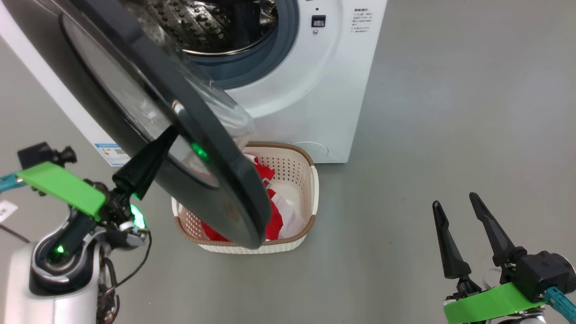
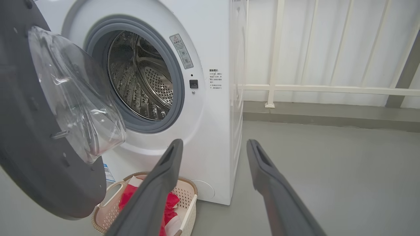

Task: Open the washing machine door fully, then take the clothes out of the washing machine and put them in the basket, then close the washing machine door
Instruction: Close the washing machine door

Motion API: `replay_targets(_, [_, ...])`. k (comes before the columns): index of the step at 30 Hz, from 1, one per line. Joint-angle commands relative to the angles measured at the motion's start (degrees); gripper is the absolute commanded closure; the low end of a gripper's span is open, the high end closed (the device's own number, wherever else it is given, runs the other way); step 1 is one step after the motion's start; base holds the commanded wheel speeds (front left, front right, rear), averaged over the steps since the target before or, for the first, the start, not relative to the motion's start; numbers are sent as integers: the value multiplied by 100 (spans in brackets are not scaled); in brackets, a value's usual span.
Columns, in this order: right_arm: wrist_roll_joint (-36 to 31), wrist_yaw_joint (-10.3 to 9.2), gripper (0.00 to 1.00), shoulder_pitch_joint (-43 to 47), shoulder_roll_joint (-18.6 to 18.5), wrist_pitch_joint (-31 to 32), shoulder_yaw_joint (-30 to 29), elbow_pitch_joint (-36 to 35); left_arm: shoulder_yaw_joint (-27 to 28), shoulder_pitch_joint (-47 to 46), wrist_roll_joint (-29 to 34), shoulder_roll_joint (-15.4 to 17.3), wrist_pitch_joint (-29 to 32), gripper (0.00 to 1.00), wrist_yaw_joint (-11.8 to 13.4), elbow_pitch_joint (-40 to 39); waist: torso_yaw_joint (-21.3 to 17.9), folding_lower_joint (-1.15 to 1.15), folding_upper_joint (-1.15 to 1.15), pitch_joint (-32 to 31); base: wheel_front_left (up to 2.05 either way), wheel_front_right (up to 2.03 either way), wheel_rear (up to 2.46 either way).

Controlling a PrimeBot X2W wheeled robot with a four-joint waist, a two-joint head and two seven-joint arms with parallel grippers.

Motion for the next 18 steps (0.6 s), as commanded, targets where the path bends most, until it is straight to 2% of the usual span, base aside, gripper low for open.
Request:
replay_targets(1, [38,35,0,-210,-76,-37,168,-129,16,-305,-91,88,-49,100,-116,-121,-84,0,0,57,0,0,0])
replay_targets(18, [39,35,0,-312,-76,-37,204,-113,-422,-999,-389,87,-647,100,-349,544,-463,0,0,291,0,0,0])
